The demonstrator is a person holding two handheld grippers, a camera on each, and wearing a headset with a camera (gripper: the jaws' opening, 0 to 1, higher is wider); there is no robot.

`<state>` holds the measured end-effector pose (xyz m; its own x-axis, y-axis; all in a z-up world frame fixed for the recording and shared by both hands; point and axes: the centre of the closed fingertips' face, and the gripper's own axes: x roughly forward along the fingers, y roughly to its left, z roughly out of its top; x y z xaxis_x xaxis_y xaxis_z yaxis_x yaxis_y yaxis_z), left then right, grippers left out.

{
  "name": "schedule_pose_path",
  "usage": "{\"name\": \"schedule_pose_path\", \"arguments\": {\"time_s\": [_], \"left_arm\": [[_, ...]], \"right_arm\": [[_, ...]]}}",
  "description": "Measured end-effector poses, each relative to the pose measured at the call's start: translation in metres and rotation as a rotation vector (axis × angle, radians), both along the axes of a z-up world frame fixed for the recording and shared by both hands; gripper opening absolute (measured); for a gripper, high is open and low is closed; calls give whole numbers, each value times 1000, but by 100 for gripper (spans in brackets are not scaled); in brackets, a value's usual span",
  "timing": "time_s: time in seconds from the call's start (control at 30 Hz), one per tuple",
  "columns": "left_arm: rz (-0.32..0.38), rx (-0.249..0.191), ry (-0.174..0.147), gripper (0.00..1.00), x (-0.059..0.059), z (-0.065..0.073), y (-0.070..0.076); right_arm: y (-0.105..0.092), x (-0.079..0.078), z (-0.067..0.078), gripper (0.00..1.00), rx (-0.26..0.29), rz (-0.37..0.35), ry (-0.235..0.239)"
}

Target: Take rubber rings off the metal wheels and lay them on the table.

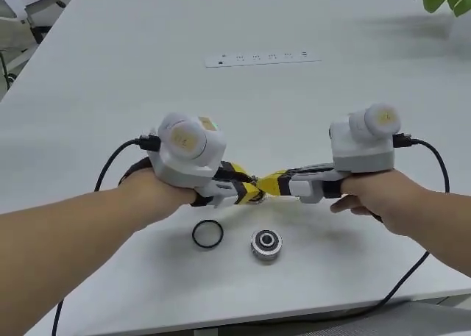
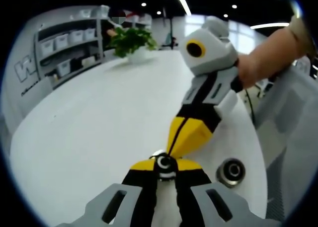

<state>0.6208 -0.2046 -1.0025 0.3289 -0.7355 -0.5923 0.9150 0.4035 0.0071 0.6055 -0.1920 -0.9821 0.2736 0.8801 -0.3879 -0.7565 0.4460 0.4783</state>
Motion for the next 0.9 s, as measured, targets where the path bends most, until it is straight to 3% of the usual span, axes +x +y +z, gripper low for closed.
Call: {"name": "schedule_pose_path", "arguments": {"time_s": [0.43,0.57,0.9], "left_arm": [[6,-19,17,14,-2,1,-1],[8,-37,36,16,-3,2,-1],[-8,-38,37,24,-8,6,2]], "right_arm": [[-11,4,-6,0,-39,-35,-20],[-10,3,-5,0,-40,-32,-24],[-10,4,-2,0,-34,-33,-26]]}}
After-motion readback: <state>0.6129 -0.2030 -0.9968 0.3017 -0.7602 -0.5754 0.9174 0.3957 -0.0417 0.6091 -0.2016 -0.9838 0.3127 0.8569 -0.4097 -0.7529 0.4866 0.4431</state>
